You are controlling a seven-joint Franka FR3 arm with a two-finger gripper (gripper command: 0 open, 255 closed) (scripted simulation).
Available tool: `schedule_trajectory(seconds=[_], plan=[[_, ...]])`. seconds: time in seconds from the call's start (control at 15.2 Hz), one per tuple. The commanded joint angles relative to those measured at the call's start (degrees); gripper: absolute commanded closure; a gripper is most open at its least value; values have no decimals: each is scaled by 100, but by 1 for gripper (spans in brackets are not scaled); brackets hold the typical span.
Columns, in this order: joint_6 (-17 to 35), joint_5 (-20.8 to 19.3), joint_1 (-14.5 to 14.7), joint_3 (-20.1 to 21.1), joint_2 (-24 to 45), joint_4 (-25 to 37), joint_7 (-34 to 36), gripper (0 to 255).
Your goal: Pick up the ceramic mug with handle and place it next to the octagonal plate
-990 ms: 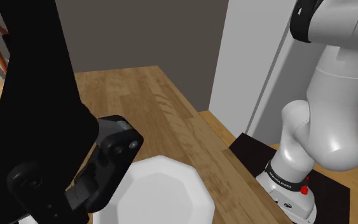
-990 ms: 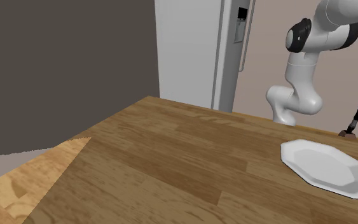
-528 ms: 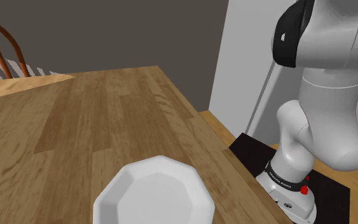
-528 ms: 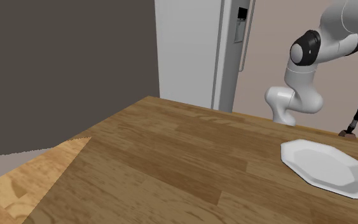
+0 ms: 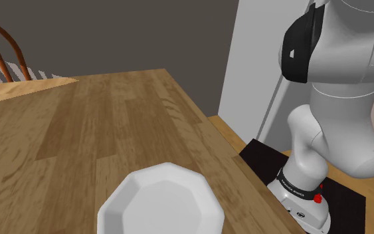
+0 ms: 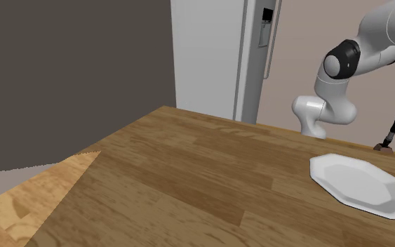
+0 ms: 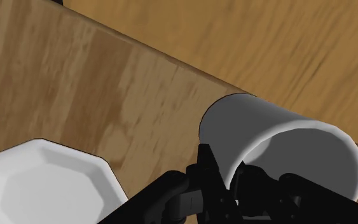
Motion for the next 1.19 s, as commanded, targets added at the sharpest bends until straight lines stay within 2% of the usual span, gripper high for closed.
schedule_trajectory(seconds=[0.0,0.46,0.99,1.06,1.12], plan=[[216,66,-105,23,-98,-308,28,255],[857,205,-376,50,-306,-1143,57,255],[857,205,-375,50,-306,-1143,56,255],[857,205,-375,50,-306,-1143,56,0],[857,205,-375,50,-306,-1144,57,0]])
